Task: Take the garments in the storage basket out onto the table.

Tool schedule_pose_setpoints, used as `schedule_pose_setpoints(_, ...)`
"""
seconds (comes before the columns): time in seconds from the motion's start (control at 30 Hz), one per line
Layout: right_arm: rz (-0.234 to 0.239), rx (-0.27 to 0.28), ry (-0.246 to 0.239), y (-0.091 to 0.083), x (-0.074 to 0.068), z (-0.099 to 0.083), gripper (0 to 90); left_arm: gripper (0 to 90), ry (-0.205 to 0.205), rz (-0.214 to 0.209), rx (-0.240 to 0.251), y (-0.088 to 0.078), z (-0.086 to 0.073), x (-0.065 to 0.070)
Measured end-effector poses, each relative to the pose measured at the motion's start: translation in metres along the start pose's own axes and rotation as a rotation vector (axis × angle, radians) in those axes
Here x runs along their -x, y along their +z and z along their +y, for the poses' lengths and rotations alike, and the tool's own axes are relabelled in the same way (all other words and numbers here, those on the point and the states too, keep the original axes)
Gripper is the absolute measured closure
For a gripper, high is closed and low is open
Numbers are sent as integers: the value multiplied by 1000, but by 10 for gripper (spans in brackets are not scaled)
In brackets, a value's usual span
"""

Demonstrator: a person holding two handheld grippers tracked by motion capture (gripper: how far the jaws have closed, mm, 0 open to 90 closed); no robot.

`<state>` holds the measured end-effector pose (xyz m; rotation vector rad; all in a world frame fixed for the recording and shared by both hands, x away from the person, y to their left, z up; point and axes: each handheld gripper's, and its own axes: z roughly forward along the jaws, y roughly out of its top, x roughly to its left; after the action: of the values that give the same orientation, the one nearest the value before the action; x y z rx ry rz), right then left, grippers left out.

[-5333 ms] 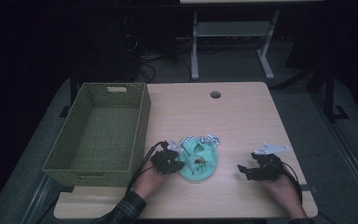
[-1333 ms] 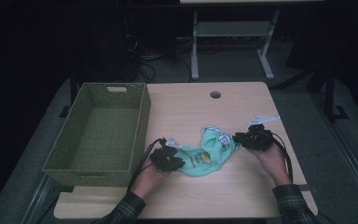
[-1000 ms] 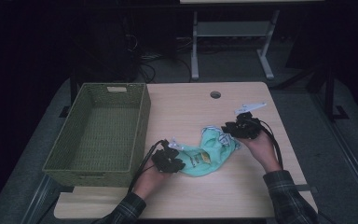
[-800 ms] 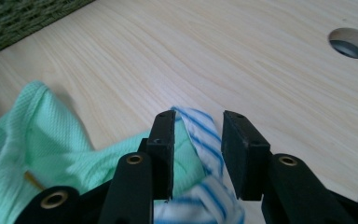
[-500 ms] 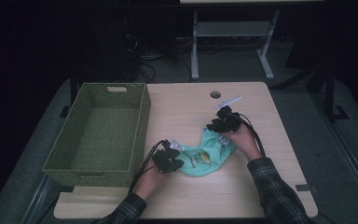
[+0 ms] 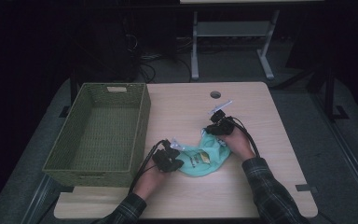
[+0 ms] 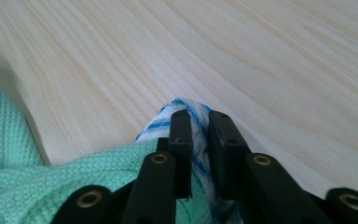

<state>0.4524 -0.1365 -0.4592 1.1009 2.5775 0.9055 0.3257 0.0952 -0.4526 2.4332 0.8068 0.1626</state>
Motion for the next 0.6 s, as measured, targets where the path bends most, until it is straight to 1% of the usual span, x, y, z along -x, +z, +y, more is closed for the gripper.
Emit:
schedule_pose_setpoints(0.07,-11,2,-14,0,-2,0,827,891,0,1,0,0,0,0)
schedule_pose_setpoints(0.1,-13,5,-14,-2,-2,1,833,891,-3,0,1,0,0,0)
schedule_pose_setpoints(0.17,-21,27,-15,-5,0,2,835,891,-1,-1,1,0,0,0)
schedule_pose_setpoints(0.27,-31,42,8,-11,4,3,835,891,-3,-3,2,0,0,0)
schedule_pose_setpoints(0.43,-76,77,24,-21,15,5,835,891,0,0,0,0,0,0)
schedule_pose_setpoints(0.6,-127,99,77,-29,32,2,835,891,4,-3,-4,-1,-1,0)
